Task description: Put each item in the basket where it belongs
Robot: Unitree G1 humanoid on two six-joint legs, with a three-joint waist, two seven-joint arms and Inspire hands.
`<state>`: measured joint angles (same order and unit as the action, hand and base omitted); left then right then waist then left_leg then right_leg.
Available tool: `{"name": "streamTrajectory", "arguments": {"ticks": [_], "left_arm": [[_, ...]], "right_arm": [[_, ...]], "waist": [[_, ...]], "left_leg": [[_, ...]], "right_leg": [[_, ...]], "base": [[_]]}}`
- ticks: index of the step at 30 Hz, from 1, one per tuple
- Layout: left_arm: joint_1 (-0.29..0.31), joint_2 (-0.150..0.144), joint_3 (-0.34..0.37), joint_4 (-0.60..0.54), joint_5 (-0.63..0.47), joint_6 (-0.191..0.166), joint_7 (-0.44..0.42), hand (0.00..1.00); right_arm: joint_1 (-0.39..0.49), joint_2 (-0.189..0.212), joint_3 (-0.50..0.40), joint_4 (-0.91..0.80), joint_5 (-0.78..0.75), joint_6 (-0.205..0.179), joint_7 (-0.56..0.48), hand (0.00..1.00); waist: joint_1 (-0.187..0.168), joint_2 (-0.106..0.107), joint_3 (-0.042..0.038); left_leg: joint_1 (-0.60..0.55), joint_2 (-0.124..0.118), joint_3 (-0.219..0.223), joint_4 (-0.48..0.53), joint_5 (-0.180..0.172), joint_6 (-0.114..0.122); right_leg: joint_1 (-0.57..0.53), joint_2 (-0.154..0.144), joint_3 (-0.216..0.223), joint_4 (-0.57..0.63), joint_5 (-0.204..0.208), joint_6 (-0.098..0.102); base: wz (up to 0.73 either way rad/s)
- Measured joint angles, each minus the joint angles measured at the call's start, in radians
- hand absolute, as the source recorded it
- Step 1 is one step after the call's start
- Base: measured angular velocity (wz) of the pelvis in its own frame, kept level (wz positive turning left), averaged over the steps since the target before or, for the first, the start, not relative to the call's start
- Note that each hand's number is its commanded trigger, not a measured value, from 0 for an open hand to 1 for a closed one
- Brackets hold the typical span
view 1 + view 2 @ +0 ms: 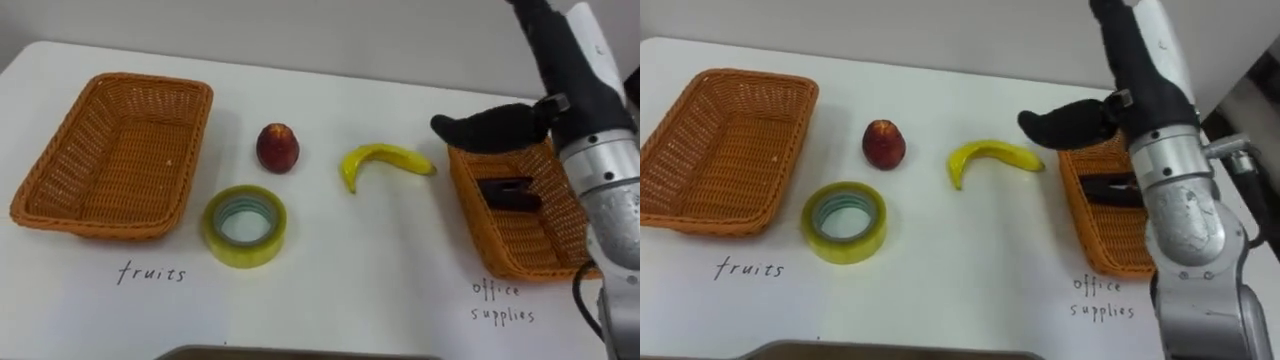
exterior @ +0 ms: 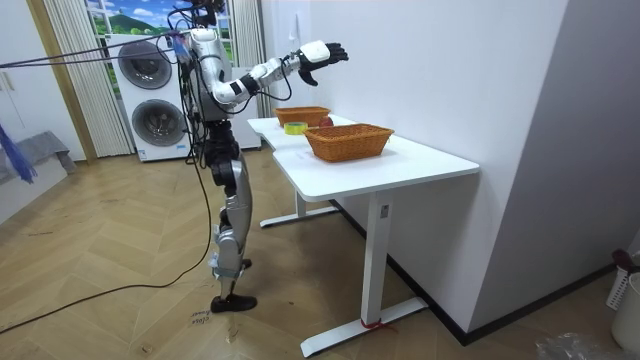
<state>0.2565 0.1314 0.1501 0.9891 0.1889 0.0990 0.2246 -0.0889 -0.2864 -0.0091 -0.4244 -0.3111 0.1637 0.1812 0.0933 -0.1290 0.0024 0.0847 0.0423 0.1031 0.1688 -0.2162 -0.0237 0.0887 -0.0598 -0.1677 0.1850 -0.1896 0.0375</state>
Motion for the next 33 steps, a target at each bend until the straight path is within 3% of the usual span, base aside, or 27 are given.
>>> {"name": "streamTrajectory", "arguments": {"ticks": [3,6,15,19,28,33], "left_arm": [[0.002,-0.001,-0.001,-0.011,0.001,0.003,-0.002,0.0],[-0.004,0.0,-0.01,-0.009,0.0,0.004,0.0,0.0],[-0.009,0.002,-0.033,0.014,0.0,0.027,0.003,0.0],[-0.026,0.001,-0.037,0.014,0.0,0.033,0.002,0.0],[-0.044,0.006,-0.038,0.012,-0.001,0.055,0.0,0.0],[-0.048,0.006,-0.039,0.001,0.0,0.059,0.003,0.0]], "right_arm": [[-0.01,0.012,0.03,0.027,0.065,0.002,0.024,0.0],[-0.033,0.022,0.037,0.099,0.14,0.016,0.039,0.0],[-0.042,0.036,0.109,0.176,0.155,0.036,0.11,0.0],[-0.044,0.065,0.132,0.183,0.155,0.04,0.11,0.0],[-0.069,0.075,0.175,0.228,0.189,0.066,0.112,0.0],[-0.074,0.092,0.186,0.23,0.186,0.078,0.112,0.0]], "waist": [[0.001,0.0,-0.0001],[0.024,0.0,0.0002],[0.055,-0.001,0.0036],[0.072,0.001,0.0078],[0.093,-0.009,0.0014],[0.1,-0.012,0.002]], "left_leg": [[-0.004,-0.001,-0.013,0.0,0.0,0.0],[-0.004,-0.002,-0.021,0.0,0.001,0.0],[-0.028,-0.005,-0.053,0.012,0.003,0.0],[-0.036,-0.005,-0.054,0.02,0.003,0.0],[-0.048,-0.005,-0.055,0.023,0.003,0.0],[-0.05,-0.005,-0.057,0.023,0.003,0.0]], "right_leg": [[0.003,-0.001,-0.007,0.0,0.0,0.0],[0.007,-0.001,-0.014,-0.002,0.0,0.0],[0.008,-0.005,-0.055,-0.004,0.0,0.0],[0.007,-0.006,-0.06,-0.004,0.0,0.0],[-0.002,-0.007,-0.082,-0.003,0.0,0.0],[-0.003,-0.007,-0.082,-0.003,0.0,0.0]], "base": [[0.13],[0.09],[0.12],[0.03],[0.01],[0.0]]}}
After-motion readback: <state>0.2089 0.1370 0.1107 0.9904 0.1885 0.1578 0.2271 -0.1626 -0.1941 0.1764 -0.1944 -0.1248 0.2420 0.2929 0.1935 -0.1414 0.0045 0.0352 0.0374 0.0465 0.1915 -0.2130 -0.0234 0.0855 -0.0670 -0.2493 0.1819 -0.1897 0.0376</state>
